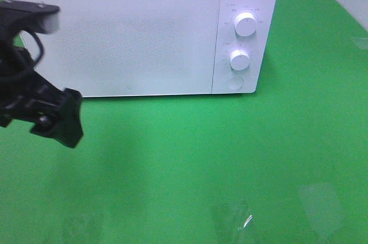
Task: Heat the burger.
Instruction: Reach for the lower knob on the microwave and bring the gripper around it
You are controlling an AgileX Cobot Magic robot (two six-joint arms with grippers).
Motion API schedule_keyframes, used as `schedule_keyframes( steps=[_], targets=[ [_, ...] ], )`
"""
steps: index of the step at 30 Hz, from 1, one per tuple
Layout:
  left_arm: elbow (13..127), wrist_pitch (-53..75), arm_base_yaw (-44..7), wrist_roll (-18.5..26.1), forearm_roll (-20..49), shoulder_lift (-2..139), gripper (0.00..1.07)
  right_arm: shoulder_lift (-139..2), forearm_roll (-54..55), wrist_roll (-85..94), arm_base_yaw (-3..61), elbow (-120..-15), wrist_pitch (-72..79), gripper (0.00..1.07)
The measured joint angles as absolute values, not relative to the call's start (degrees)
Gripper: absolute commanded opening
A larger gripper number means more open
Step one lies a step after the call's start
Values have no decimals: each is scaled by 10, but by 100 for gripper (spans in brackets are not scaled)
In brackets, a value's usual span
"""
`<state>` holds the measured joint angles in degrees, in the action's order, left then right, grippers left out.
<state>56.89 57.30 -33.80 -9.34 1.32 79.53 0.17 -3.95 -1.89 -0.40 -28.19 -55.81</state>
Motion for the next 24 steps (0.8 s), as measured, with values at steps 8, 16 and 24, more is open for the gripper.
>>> schedule_keyframes(
  steps=[8,16,24],
  targets=[
    [569,626,-195,-69,6,657,99,2,-40,-19,-4,-282,-558,76],
    [568,692,-101,-14,0,537,99,2,-40,-19,-4,-282,-558,76],
    [514,694,-97,-3,0,426,99,2,-40,-19,-4,-282,-558,76]
  ],
)
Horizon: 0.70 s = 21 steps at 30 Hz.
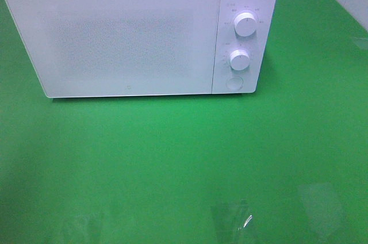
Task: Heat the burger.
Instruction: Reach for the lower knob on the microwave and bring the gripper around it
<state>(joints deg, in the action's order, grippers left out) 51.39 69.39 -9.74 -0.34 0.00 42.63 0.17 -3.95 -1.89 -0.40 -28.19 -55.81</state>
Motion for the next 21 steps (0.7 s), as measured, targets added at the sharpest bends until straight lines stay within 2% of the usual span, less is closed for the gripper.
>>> schedule_keyframes(
  steps=[6,16,21],
  targets=[
    [415,697,-97,10,0,286,99,2,-40,-19,-4,-282,-558,76],
    [347,688,-97,11,0,211,99,2,-40,-19,-4,-282,-558,76],
    [306,623,-97,11,5,191,99,2,-40,-19,-4,-282,-558,76]
  ],
)
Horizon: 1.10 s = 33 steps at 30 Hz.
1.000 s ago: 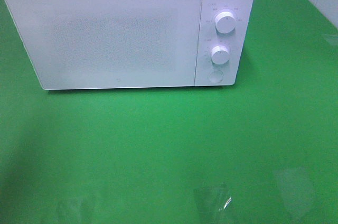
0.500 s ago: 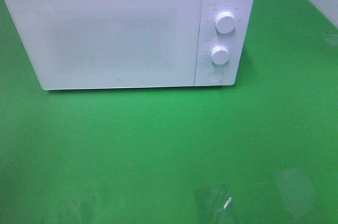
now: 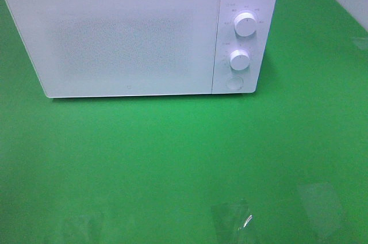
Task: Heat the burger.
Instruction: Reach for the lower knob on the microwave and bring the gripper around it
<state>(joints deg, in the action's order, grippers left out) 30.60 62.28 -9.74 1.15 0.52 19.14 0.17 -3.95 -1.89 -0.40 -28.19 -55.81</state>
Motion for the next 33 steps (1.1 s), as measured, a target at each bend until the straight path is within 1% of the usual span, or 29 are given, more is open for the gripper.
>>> schedule_keyframes(
  steps=[5,9,14,17,19,22,23,25,26,27,28,29,33],
  targets=[
    [297,619,-97,11,30,191,99,2,-40,-19,-4,-282,-558,76],
    [297,619,-97,11,33,191,99,2,-40,-19,-4,-282,-558,76],
    [297,619,-97,11,56,190,99,2,-40,-19,-4,-282,-558,76],
    [297,619,-97,11,59,189,99,2,-40,-19,-4,-282,-558,76],
    [297,619,-77,11,61,157,99,2,-40,-19,-4,-282,-558,76],
    [297,618,-65,11,62,129,99,2,-40,-19,-4,-282,-558,76],
    [296,618,-47,11,62,96,99,2,-40,-19,-4,-282,-558,76],
    [296,618,-47,11,62,96,99,2,-40,-19,-4,-282,-558,76],
    [296,618,-9,11,62,40,99,2,-40,-19,-4,-282,-558,76],
    [296,618,3,11,62,25,99,2,-40,-19,-4,-282,-558,76],
    [296,618,3,11,62,25,99,2,-40,-19,-4,-282,-558,76],
    [296,618,24,11,62,3,99,2,-40,-19,-4,-282,-558,76],
    [296,618,34,11,62,-3,99,2,-40,-19,-4,-282,-558,76]
  ],
)
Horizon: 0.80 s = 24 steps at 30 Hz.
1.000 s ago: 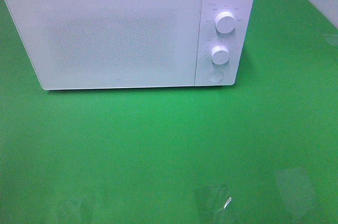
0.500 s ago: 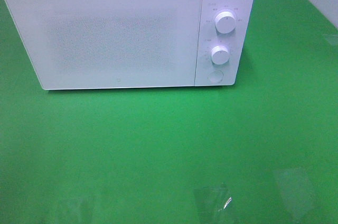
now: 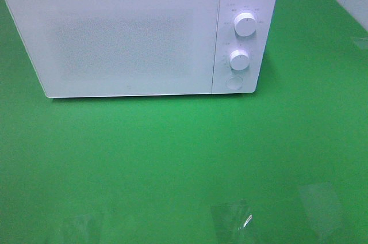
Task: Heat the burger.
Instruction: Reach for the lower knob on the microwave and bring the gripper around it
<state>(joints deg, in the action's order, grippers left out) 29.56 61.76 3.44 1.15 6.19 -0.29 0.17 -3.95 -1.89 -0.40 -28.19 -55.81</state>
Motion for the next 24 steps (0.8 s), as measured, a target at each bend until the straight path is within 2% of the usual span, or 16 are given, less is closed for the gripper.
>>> schedule_keyframes(
  steps=[24],
  targets=[
    [296,618,36,11,62,-3,99,2,-40,-19,-4,-282,-558,76]
  ],
)
